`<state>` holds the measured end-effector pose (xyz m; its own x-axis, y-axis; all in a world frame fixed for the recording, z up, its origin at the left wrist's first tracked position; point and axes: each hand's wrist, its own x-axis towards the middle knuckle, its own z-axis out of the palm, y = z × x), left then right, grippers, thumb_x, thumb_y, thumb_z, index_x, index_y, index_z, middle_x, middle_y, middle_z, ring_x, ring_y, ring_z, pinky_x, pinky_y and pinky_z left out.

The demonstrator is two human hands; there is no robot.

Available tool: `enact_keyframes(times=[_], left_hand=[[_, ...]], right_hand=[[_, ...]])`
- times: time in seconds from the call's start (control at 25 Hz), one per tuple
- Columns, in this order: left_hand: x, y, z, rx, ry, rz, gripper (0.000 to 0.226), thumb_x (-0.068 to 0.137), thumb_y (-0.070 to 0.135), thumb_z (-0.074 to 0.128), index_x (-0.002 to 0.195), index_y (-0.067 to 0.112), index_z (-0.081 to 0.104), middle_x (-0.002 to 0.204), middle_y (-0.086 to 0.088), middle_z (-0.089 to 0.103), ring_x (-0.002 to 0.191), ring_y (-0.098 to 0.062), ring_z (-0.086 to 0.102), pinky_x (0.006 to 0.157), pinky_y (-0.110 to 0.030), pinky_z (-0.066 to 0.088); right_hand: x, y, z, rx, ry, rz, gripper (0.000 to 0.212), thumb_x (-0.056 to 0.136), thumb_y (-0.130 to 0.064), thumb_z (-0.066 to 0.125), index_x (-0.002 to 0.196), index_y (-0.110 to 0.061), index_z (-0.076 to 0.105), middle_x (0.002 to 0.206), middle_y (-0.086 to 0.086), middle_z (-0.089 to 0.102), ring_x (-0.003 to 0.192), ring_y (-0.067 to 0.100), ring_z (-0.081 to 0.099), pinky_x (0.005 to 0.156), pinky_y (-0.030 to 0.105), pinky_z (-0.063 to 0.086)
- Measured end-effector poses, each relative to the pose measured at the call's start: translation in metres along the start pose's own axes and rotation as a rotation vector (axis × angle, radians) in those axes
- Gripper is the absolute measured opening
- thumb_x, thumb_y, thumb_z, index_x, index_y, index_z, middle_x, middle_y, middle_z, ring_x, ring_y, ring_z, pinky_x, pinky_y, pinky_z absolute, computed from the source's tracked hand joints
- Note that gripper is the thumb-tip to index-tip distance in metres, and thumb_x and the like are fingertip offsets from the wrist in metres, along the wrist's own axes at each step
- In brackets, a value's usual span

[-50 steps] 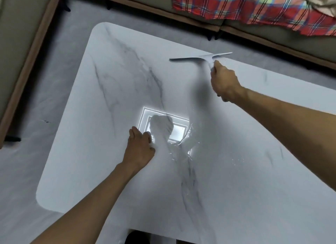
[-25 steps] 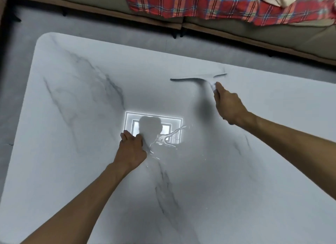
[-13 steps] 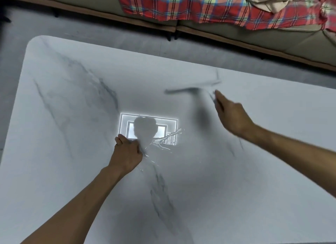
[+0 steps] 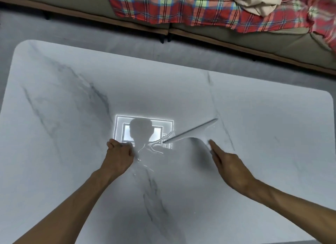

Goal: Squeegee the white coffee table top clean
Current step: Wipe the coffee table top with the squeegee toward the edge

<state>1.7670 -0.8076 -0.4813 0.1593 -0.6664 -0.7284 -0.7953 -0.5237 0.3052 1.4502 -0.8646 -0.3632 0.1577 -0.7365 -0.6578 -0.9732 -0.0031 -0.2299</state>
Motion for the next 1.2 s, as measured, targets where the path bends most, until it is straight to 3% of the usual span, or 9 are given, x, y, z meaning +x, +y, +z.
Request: enact_keyframes(times=[0.08,0.2,0.28,0.4,0.64,0.84,1.0,1.12,1.2], left_hand=[[0.0,0.0,0.0,0.027,-0.026,-0.01,0.031,0.096,0.02,0.043,0.119,0.006,0.059,0.142,-0.036,0.03,0.133,-0.045,0.033,0.102,-0.044,0.039],[0.0,-0.001,0.003,0.035,-0.043,-0.01,0.027,0.098,0.018,0.036,0.111,0.009,0.058,0.14,-0.041,0.028,0.134,-0.047,0.031,0.096,-0.037,0.041],[0.0,-0.002,0.004,0.004,-0.012,-0.003,0.021,0.098,0.023,0.037,0.092,0.013,0.054,0.13,-0.034,0.037,0.123,-0.041,0.038,0.082,-0.032,0.04],[0.002,-0.003,0.009,-0.019,0.027,0.007,0.023,0.099,0.028,0.039,0.083,0.016,0.049,0.121,-0.027,0.042,0.12,-0.038,0.039,0.075,-0.029,0.034],[0.004,-0.004,0.012,0.008,0.023,-0.016,0.031,0.097,0.039,0.046,0.108,0.017,0.065,0.138,-0.037,0.03,0.137,-0.045,0.027,0.092,-0.037,0.04],[0.001,-0.001,0.011,-0.031,0.025,-0.021,0.03,0.095,0.038,0.05,0.103,0.015,0.067,0.123,-0.03,0.038,0.131,-0.041,0.031,0.083,-0.034,0.037],[-0.008,-0.005,0.006,-0.066,0.02,-0.004,0.026,0.094,0.033,0.05,0.095,0.012,0.065,0.117,-0.024,0.04,0.123,-0.036,0.039,0.079,-0.032,0.04],[-0.026,-0.007,0.001,-0.22,0.174,0.023,0.026,0.092,0.025,0.052,0.07,0.011,0.056,0.09,-0.013,0.045,0.086,-0.029,0.05,0.062,-0.029,0.036],[-0.044,-0.012,0.003,-0.298,0.283,0.044,0.036,0.092,0.022,0.052,0.058,0.022,0.039,0.08,-0.011,0.045,0.071,-0.027,0.047,0.056,-0.03,0.029]], right_hand=[[-0.01,0.013,-0.009,0.07,0.03,0.029,0.047,0.1,-0.036,0.037,0.147,-0.031,0.036,0.083,0.009,0.072,0.072,0.025,0.067,0.074,0.028,0.05],[0.045,0.024,-0.045,0.114,0.228,0.04,0.043,0.101,-0.032,0.039,0.143,-0.021,0.044,0.102,0.023,0.069,0.078,0.031,0.066,0.074,0.033,0.047],[0.101,0.018,-0.075,0.274,0.279,0.15,0.029,0.102,-0.029,0.034,0.126,-0.021,0.049,0.099,0.027,0.065,0.064,0.027,0.056,0.059,0.037,0.045],[0.165,0.008,-0.103,0.516,0.325,0.306,0.019,0.101,-0.03,0.027,0.094,-0.021,0.043,0.083,0.017,0.054,0.053,0.022,0.045,0.046,0.026,0.035],[0.108,-0.007,-0.048,0.614,0.146,0.409,0.055,0.093,-0.06,0.022,0.065,-0.019,0.044,0.061,0.014,0.054,0.035,0.023,0.05,0.04,0.023,0.041],[0.009,-0.009,-0.008,0.562,-0.136,0.384,0.048,0.072,-0.081,0.022,0.057,-0.041,0.043,0.049,0.002,0.05,0.034,0.023,0.045,0.042,0.025,0.039],[0.053,-0.039,-0.043,0.566,0.007,0.272,0.026,0.082,-0.063,0.027,0.065,-0.043,0.031,0.051,-0.002,0.047,0.035,0.021,0.044,0.041,0.021,0.036],[0.12,-0.074,-0.065,0.591,0.135,0.208,0.033,0.099,-0.019,0.027,0.071,-0.036,0.022,0.066,0.002,0.046,0.053,0.024,0.047,0.047,0.024,0.034],[0.142,-0.097,-0.057,0.528,0.187,0.145,0.035,0.099,-0.015,0.024,0.07,-0.034,0.018,0.081,0.008,0.047,0.063,0.025,0.052,0.052,0.031,0.043]])
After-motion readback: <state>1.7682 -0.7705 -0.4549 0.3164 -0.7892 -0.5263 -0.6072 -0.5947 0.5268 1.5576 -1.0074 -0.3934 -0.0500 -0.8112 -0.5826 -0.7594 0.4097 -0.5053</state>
